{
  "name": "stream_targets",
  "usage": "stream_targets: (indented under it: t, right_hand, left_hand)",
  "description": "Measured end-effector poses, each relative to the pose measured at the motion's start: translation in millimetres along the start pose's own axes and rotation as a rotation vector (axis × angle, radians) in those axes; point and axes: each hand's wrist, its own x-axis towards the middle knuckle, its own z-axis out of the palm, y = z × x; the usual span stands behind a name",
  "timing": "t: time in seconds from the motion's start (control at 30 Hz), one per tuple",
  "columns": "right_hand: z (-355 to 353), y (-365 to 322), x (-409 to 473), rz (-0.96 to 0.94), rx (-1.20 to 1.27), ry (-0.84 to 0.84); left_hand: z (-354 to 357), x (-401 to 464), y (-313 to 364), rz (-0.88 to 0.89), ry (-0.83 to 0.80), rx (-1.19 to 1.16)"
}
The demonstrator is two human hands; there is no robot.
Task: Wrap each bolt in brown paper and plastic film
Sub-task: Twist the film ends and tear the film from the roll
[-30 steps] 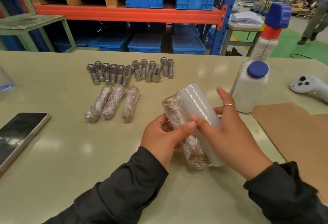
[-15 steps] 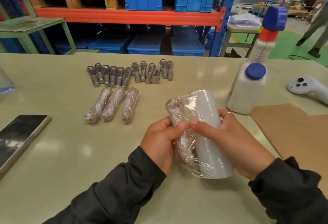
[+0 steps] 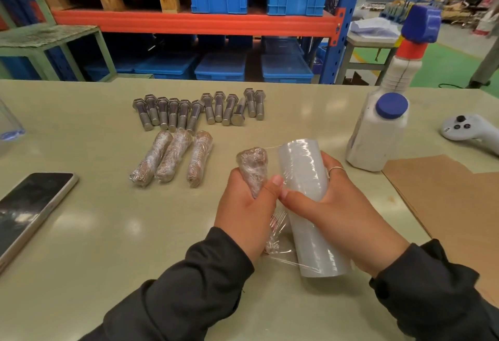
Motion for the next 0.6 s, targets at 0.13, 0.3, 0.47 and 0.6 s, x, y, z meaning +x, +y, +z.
stream_targets:
  t: [0.13,0.3,0.47,0.6]
  right_hand:
    - [1.7,-1.6,0.0,0.0,-0.174,0.045]
    - [0.8,-3.2,-0.2,-0.037,-0.333,0.106]
    - [0.5,-5.1,-1.2,-0.064,-0.395,0.136]
    - [0.1,-4.1,0.6,-0.066,-0.409,0.133]
  left_hand:
    - [0.2,-3.8,3.0,0.086,0.053,0.141]
    - [1.6,-7.9,7.6,0.16,0.027,0.224]
    - [1.6,-8.8,10.4,0.192,0.005,0.232]
    - [1.2,-10.6,10.9,0.201,-0.016,0.253]
